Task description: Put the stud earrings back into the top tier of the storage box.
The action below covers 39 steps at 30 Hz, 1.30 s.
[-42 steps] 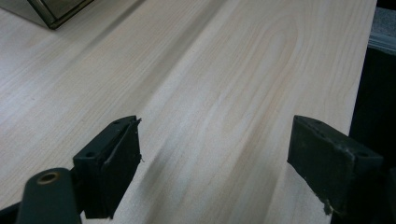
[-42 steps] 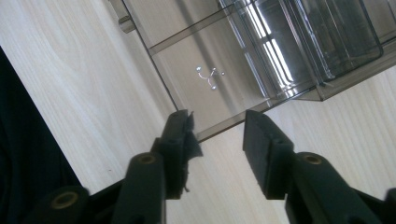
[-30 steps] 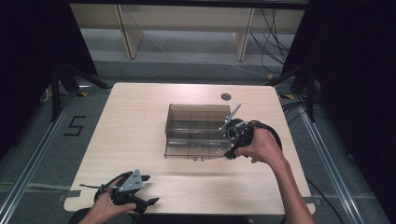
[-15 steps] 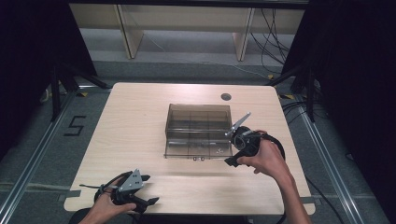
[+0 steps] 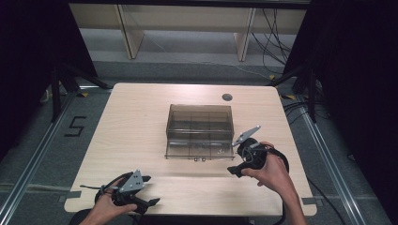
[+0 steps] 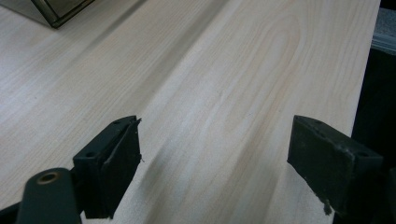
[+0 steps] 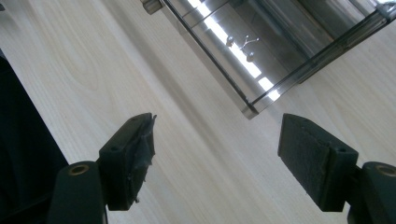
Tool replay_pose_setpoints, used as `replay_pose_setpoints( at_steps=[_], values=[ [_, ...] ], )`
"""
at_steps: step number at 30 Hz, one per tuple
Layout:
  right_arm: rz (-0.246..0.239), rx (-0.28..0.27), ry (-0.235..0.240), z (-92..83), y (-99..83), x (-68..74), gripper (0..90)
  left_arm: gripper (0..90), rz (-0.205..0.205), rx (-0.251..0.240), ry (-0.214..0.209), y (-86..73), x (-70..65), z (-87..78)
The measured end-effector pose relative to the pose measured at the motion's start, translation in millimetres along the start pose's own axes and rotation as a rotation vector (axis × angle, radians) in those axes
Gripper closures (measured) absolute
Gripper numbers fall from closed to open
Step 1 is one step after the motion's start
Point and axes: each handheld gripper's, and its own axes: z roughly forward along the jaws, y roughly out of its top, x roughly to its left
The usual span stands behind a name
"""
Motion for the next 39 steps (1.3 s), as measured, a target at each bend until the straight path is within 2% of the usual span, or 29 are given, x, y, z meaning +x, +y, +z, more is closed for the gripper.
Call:
replay_pose_setpoints(
  at_steps=[2, 3, 4, 5, 7, 8, 9, 10, 11, 12, 13, 14, 15, 18, 19, 20, 22, 23, 24, 27, 28, 29, 30, 31, 37, 39],
  values=[
    [-0.007, -0.009, 0.004, 1.4, -2.2, -0.8, 28.0, 16.6, -0.003, 0.001, -0.007, -0.1, 0.5, -0.3],
    [0.026, 0.000, 0.002, 3.8, -6.3, 0.7, 27.8, 16.5, 0.012, -0.009, -0.008, 0.2, 1.3, -0.2],
    [0.003, -0.016, -0.001, 5.0, -8.0, -0.4, 27.5, 16.5, -0.001, 0.000, -0.005, -0.1, 0.5, -0.2],
    [0.024, -0.020, -0.004, 6.3, -9.7, 0.7, 27.0, 16.6, 0.001, 0.005, 0.001, 0.1, 0.0, -0.3],
    [0.026, -0.025, 0.011, 6.6, -12.7, 1.3, 27.0, 16.5, -0.014, -0.009, -0.003, 0.2, -1.3, 0.6],
    [0.015, -0.033, 0.009, 7.3, -13.8, 1.3, 26.9, 16.5, 0.010, 0.011, 0.002, 0.3, 0.4, -0.9],
    [0.009, -0.044, 0.005, 7.8, -15.0, 1.9, 26.4, 16.5, -0.006, -0.001, -0.007, 0.1, 0.0, -0.6],
    [0.015, -0.043, 0.005, 7.7, -16.5, 2.4, 26.1, 16.5, 0.020, 0.002, -0.012, 0.9, 1.6, -1.5],
    [0.046, -0.034, 0.004, 7.8, -18.2, 5.5, 26.0, 16.6, 0.007, -0.001, -0.008, 0.5, 0.8, -0.8],
    [0.046, -0.034, 0.004, 7.8, -18.2, 5.5, 26.0, 16.6, 0.007, -0.001, -0.008, 0.5, 0.8, -0.8],
    [0.033, -0.048, -0.003, 8.3, -22.0, 5.0, 26.0, 16.5, -0.012, -0.008, -0.002, 0.1, -1.3, 0.5],
    [0.033, -0.048, -0.003, 8.3, -22.0, 5.0, 26.0, 16.6, -0.012, -0.008, -0.002, 0.1, -1.3, 0.5],
    [0.022, -0.072, 0.002, 10.7, -26.5, 4.4, 25.3, 16.5, 0.001, 0.003, -0.001, 0.1, -0.1, -0.4],
    [0.035, -0.077, 0.007, 13.5, -31.9, 5.4, 25.0, 16.5, 0.000, 0.003, -0.001, 0.0, -0.1, -0.5],
    [0.054, -0.090, -0.003, 15.8, -37.7, 7.2, 25.0, 16.5, -0.008, -0.004, 0.001, 0.2, -0.9, 0.1],
    [0.054, -0.086, 0.012, 15.5, -40.4, 7.1, 24.9, 16.5, -0.003, 0.000, 0.000, 0.3, -0.8, -0.2],
    [0.037, -0.102, 0.000, 17.4, -43.3, 7.0, 24.8, 16.5, -0.015, -0.012, -0.007, 0.2, -1.6, 0.3],
    [0.058, -0.125, 0.001, 21.3, -48.7, 9.0, 24.6, 16.5, -0.016, -0.014, -0.006, 0.1, -1.4, 0.2],
    [0.049, -0.120, 0.010, 21.2, -51.3, 8.5, 24.6, 16.5, -0.016, -0.011, -0.010, 0.1, -1.4, 0.4],
    [0.078, -0.129, 0.013, 26.0, -59.4, 11.0, 23.8, 16.5, -0.008, -0.007, -0.004, 0.3, -1.9, 0.0],
    [0.078, -0.129, 0.013, 26.0, -59.4, 11.0, 23.8, 16.6, -0.008, -0.007, -0.004, 0.3, -1.9, 0.0],
    [0.050, -0.157, 0.009, 30.0, -64.9, 10.4, 24.0, 16.5, -0.007, -0.006, -0.006, 0.3, -1.9, 0.0],
    [0.056, -0.153, 0.008, 30.7, -66.8, 10.9, 23.9, 16.5, 0.020, 0.006, -0.006, 0.9, -0.6, -0.6],
    [0.067, -0.148, 0.016, 31.7, -68.6, 11.7, 23.8, 16.5, -0.006, -0.008, -0.006, 0.7, -2.9, 0.8],
    [0.065, -0.163, 0.004, 41.8, -76.5, 12.7, 22.5, 16.5, -0.004, -0.010, -0.009, 0.5, -2.8, 0.6],
    [0.099, -0.154, 0.005, 43.2, -81.1, 14.7, 21.5, 16.5, 0.009, 0.006, -0.013, 0.9, -2.9, 0.2]
  ],
)
